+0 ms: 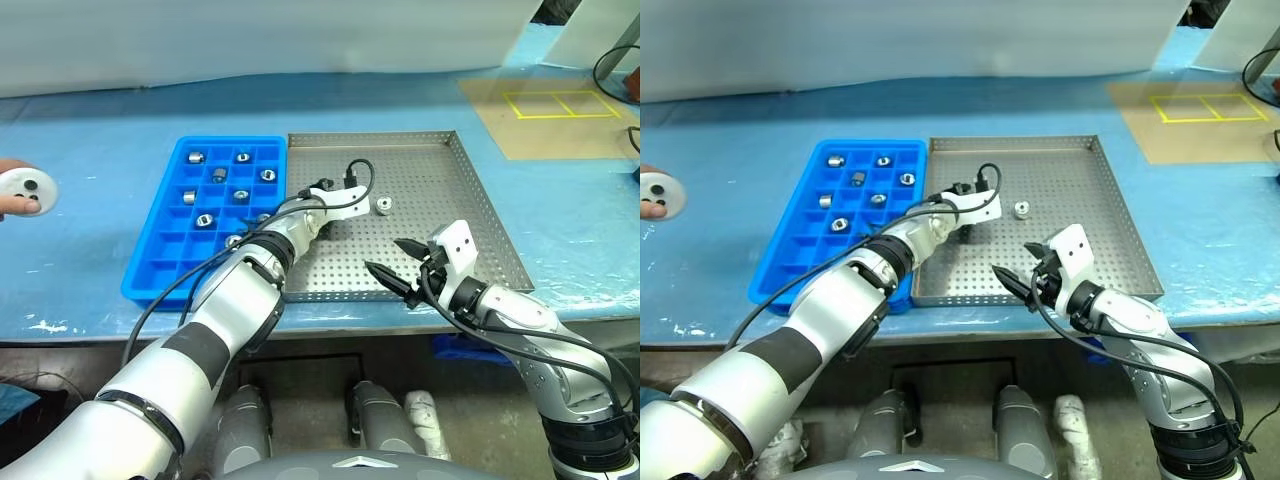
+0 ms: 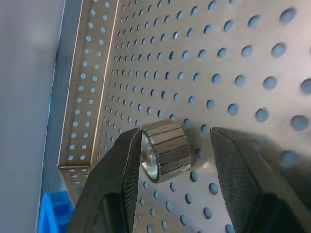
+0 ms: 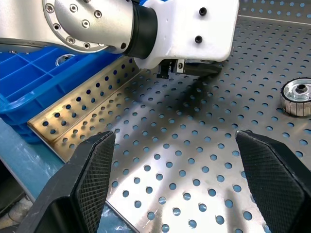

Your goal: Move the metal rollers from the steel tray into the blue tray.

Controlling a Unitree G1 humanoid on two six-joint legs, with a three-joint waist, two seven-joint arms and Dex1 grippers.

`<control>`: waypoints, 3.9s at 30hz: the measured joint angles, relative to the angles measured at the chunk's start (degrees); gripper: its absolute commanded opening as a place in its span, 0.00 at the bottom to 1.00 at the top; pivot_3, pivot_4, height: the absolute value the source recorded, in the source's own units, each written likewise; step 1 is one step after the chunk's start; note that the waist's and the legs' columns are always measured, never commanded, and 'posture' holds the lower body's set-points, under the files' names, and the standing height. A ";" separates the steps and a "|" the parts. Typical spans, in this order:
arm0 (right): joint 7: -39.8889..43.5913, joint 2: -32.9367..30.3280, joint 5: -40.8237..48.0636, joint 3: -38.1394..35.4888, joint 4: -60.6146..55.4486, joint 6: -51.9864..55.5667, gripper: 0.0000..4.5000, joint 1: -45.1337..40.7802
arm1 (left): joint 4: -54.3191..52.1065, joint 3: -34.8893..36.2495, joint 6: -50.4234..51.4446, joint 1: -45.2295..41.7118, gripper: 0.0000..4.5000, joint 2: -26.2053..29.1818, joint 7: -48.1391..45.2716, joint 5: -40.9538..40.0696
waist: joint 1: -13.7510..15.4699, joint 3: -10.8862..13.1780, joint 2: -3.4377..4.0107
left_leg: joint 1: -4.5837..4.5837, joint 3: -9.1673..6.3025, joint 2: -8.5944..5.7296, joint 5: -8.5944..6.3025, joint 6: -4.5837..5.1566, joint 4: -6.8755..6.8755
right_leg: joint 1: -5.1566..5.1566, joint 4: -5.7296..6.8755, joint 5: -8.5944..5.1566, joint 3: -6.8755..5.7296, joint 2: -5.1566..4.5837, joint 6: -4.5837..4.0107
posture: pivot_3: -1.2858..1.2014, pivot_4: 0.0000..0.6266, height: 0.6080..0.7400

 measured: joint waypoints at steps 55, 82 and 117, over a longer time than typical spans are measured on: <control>5.60 1.59 -3.94 3.23 8.96 -3.69 0.91 -8.01 | -2.48 22.71 -6.92 -4.36 0.23 5.56 -31.55 -26.18 | 0.95 0.03 0.04 | -0.39 0.08 -0.23 -0.06 0.12 -0.29 | -0.38 -0.20 0.04 0.04 -0.20 -0.07 | 0.36 0.24 1.00; 15.80 4.65 -4.09 10.73 18.00 -6.87 0.91 -18.87 | -60.59 27.62 40.70 30.92 0.23 46.06 -83.39 -49.93 | 5.96 0.09 0.13 | 0.25 0.98 0.36 0.45 -0.77 -0.70 | -0.75 0.83 -0.01 0.24 0.14 -0.14 | 0.48 0.24 1.00; 17.64 8.33 -6.21 13.90 20.53 -7.73 0.91 -20.64 | -63.71 22.36 37.01 42.10 0.72 50.73 -73.03 -54.35 | 7.35 0.06 0.01 | 0.95 0.89 0.47 0.76 -1.27 -0.77 | -0.84 1.73 -0.29 0.58 0.29 0.28 | 0.47 0.24 1.00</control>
